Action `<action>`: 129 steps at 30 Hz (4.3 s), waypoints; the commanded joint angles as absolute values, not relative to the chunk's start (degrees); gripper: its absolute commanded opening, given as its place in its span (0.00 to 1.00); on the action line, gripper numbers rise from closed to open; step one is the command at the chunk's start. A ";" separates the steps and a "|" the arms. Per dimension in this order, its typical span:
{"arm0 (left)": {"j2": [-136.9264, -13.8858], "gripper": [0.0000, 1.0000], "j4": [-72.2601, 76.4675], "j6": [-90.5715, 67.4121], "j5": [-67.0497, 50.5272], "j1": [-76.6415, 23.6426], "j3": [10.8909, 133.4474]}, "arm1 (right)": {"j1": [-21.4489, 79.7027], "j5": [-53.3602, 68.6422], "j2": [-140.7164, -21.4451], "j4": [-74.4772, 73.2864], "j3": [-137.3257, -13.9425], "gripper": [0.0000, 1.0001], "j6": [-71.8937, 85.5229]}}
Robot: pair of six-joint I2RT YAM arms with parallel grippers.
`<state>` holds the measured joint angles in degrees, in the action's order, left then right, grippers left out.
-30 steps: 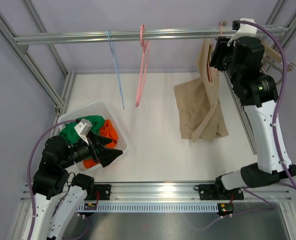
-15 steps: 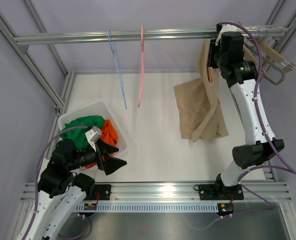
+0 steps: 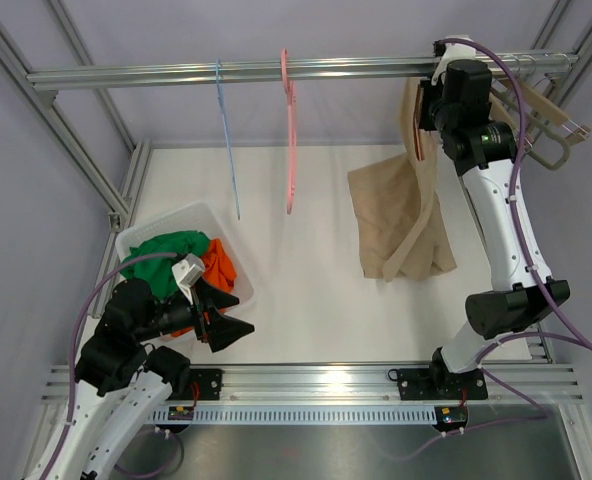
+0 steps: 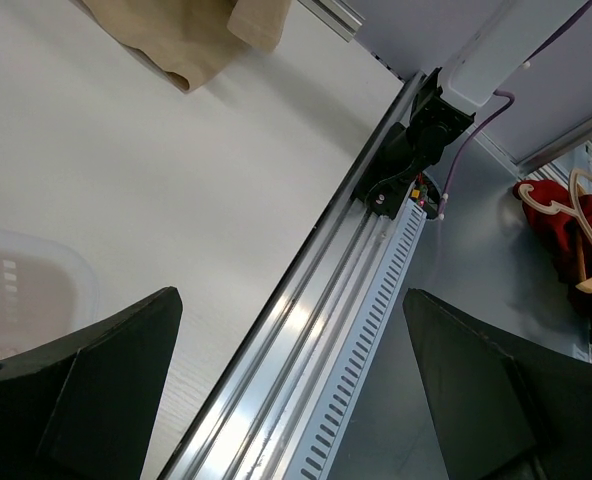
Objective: Remove the t-shirt from the hanger
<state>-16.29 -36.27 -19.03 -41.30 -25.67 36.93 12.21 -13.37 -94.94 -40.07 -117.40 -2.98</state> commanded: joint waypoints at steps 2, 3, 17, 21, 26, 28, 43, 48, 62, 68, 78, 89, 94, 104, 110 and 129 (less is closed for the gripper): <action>-17.22 0.99 -33.31 -19.51 -41.92 -26.02 37.26 | 11.95 -7.65 -88.60 -32.35 -118.48 0.00 -2.90; -17.31 0.99 -33.31 -19.42 -42.01 -26.02 37.44 | 11.95 -6.95 -87.55 -31.47 -116.56 0.00 -2.64; -23.46 0.99 -26.65 -23.11 -43.76 -26.28 42.54 | 15.11 -6.93 -69.89 -18.11 -83.87 0.00 7.03; -25.22 0.99 -23.56 -23.73 -37.46 -31.01 44.56 | 22.03 -13.61 -61.37 -16.35 -73.60 0.00 12.64; -32.40 0.99 -19.25 -25.75 -17.75 -51.11 47.01 | 28.73 -20.64 -54.33 -13.89 -66.80 0.00 21.44; -35.58 0.99 -18.72 -24.18 -7.70 -64.59 48.60 | 30.14 -21.70 -52.48 -14.41 -66.88 0.00 21.97; -72.92 0.99 -7.57 -17.05 23.46 -85.87 68.98 | 30.76 -11.34 -45.97 -16.08 -75.93 0.00 28.21; -78.13 0.98 -4.93 -16.09 24.61 -85.87 71.28 | 30.85 -8.97 -44.65 -17.14 -78.05 0.00 27.78; -72.17 0.00 -5.18 -18.80 21.72 -91.14 61.28 | 30.76 -15.46 -50.42 -6.36 -77.95 0.00 22.86; -70.84 0.00 -3.52 -27.42 18.72 -92.63 50.45 | 30.67 -19.33 -60.89 3.33 -85.24 0.00 23.99; -74.94 0.00 -2.28 -27.17 15.74 -94.92 47.53 | 23.74 -9.67 -66.18 -7.02 -99.49 0.00 29.08; -77.71 0.00 -8.26 -23.90 22.58 -100.37 55.90 | 22.41 -3.08 -57.93 -0.62 -79.81 0.00 36.73; -73.83 0.00 -11.77 -24.61 30.91 -100.37 53.00 | 22.41 4.72 -51.86 -2.17 -79.62 0.00 39.37; -60.30 0.00 -5.64 -7.60 42.97 -100.28 53.61 | 22.41 28.98 -38.94 -13.79 -74.27 0.00 40.87; -57.39 0.00 5.52 7.44 40.53 -97.57 60.36 | 22.41 38.04 -32.79 -23.02 -76.63 0.00 38.50; -75.57 0.74 22.23 1.67 7.15 -79.01 72.15 | 22.41 49.39 -24.08 -15.29 -79.63 0.00 50.19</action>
<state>-73.91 14.63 3.18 16.10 -79.77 67.46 22.59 45.80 -24.73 -20.80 -79.96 46.54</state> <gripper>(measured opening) 0.666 0.038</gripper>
